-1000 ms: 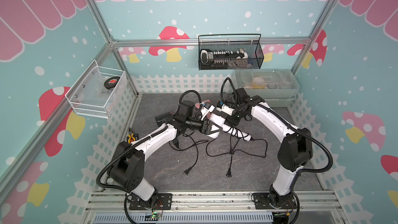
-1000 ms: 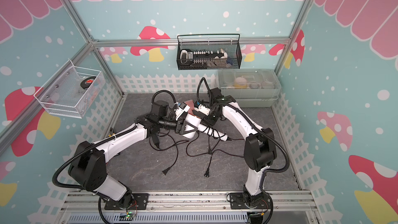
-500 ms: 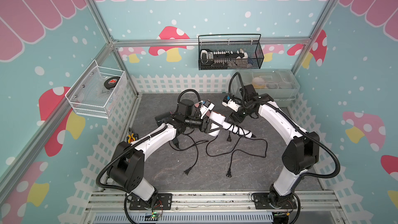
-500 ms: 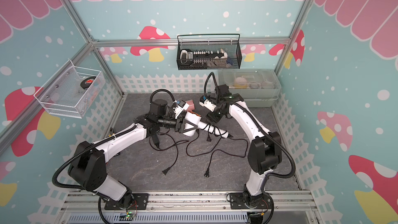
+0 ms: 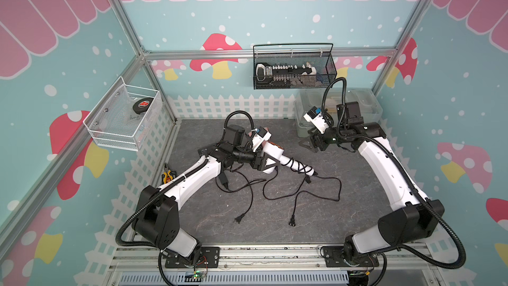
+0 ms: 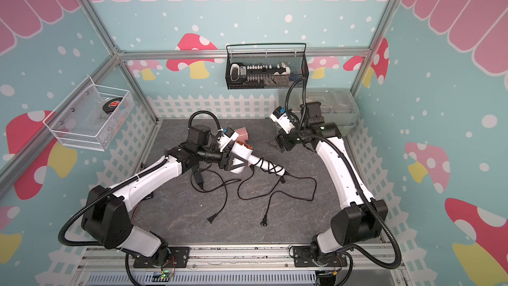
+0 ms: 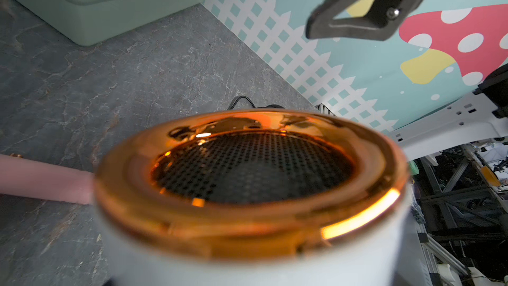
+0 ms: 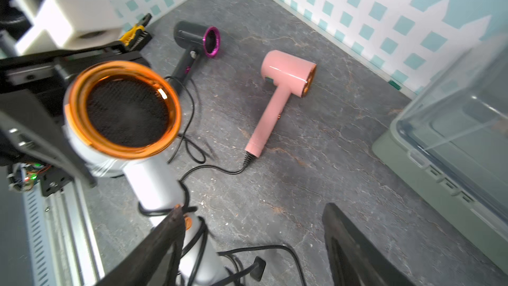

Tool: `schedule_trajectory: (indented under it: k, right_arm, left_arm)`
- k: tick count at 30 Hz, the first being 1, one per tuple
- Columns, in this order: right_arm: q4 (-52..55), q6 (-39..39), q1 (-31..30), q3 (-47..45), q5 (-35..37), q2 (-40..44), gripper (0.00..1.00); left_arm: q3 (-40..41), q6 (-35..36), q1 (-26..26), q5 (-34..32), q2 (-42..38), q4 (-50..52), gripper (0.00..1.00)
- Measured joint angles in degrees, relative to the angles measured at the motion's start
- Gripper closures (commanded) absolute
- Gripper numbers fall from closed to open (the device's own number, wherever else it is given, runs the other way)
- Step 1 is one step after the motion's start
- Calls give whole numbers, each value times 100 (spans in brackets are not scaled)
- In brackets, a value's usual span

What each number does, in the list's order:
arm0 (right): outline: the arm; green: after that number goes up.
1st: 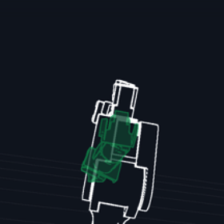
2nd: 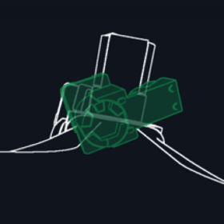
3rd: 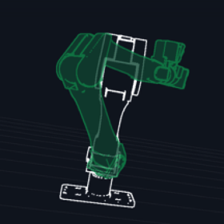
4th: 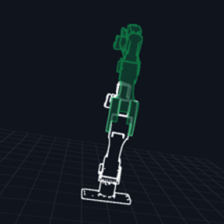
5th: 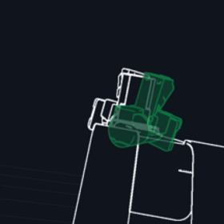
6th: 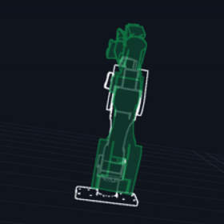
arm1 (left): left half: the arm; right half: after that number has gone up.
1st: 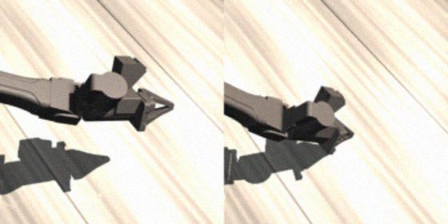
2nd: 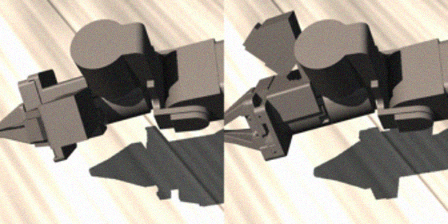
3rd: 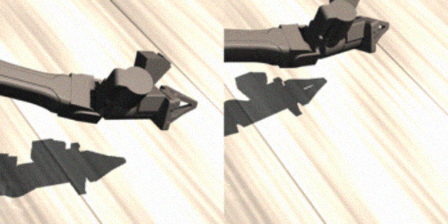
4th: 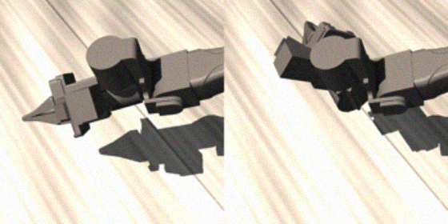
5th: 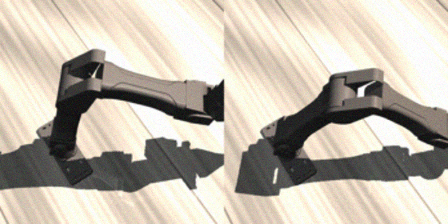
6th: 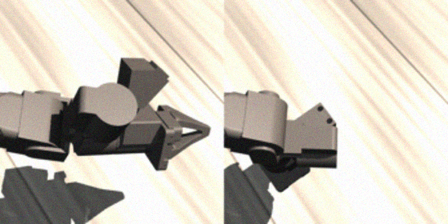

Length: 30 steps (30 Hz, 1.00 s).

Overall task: Wrap the cord around the hair dryer
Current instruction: Place the hair dryer at the center of the board.

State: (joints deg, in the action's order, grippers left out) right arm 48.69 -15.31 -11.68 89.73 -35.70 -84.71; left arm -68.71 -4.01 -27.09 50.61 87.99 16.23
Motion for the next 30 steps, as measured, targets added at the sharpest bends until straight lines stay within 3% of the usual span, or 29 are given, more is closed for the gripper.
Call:
schedule_trajectory:
  k: [6,13,23,30]
  right_arm:
    - [-74,302,-4,-951,-197,595,17]
    - [-114,601,-4,-1432,-297,977,12]
    - [-299,675,-4,-1550,-688,778,1]
    - [-509,693,-4,-1814,-1200,492,1]
  left_arm:
    - [-61,66,59,-9,-57,138,100]
    - [-107,109,136,-11,-254,225,100]
    - [-358,144,157,-4,-356,304,100]
    - [-398,144,214,-2,-356,415,100]
